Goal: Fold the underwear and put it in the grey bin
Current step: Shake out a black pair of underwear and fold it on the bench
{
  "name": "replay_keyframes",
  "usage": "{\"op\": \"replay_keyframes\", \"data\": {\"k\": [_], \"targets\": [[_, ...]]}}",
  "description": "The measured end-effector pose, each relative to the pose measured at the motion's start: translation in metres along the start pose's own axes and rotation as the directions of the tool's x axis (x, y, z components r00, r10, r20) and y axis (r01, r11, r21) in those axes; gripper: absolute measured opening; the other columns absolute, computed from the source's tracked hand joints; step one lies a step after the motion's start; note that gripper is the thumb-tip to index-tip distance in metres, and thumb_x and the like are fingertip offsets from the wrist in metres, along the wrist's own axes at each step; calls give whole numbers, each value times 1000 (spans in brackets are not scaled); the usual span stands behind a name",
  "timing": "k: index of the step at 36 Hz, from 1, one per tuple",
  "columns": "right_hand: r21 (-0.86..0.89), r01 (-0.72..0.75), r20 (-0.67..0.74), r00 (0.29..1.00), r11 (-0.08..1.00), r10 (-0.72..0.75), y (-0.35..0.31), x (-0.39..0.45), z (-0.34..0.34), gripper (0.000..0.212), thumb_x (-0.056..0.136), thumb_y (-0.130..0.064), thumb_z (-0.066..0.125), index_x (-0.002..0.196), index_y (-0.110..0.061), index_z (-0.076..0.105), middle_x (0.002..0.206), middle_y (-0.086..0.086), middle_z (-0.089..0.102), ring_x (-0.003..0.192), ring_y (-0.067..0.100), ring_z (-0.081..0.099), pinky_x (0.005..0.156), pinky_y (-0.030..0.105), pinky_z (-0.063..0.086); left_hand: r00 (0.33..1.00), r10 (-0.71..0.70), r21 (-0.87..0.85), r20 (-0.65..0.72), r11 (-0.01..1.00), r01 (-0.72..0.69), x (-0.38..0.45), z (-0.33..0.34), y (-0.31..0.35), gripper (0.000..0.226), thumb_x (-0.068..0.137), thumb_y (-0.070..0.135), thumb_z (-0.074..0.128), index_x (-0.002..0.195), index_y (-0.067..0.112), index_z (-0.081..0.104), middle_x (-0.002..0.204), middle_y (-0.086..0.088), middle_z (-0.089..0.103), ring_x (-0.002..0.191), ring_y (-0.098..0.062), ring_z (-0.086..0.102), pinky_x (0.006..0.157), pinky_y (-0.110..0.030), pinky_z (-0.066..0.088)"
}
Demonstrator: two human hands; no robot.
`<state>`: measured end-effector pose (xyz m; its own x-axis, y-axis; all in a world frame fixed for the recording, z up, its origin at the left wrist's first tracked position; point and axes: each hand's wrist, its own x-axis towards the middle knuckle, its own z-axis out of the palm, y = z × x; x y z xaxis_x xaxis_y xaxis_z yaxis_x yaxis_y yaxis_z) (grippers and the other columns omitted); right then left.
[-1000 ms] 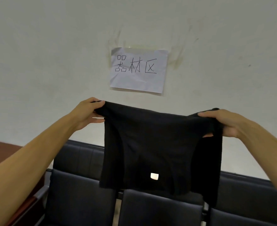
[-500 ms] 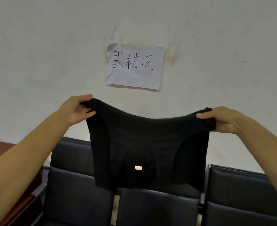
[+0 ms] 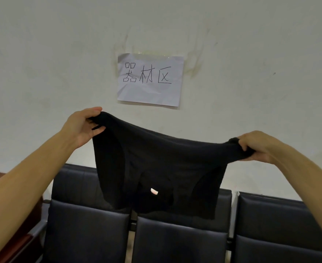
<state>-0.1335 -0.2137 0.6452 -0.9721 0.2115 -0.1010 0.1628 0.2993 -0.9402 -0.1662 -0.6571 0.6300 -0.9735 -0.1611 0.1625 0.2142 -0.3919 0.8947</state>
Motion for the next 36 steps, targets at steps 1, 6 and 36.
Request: {"op": "replay_keyframes", "data": {"k": [1,6,36], "targets": [[-57,8,-12,1000,998,-9,1,-1,-1,49,50,14,34,91,9,61,96,18,60,82,32,59,56,33,54,1000,5,-2,-1,1000,-5,0,1,1,16,90,6,52,96,13,65,90,-2,59,90,-16,61,79,-36,49],[-95,-8,-27,1000,995,6,6,-8,-4,27,81,18,34,93,5,55,91,15,52,78,31,59,58,37,59,1000,30,-11,7,999,-30,-1,10,3,16,91,8,51,97,13,65,88,-1,59,87,-16,62,80,-37,50],[503,225,-133,974,834,-183,35,-38,-28,25,87,6,46,96,-6,66,107,12,55,97,23,57,67,29,59,999,-15,277,-36,960,24,-42,16,5,11,86,2,61,93,11,65,92,-5,60,87,-19,60,81,-37,52]]}}
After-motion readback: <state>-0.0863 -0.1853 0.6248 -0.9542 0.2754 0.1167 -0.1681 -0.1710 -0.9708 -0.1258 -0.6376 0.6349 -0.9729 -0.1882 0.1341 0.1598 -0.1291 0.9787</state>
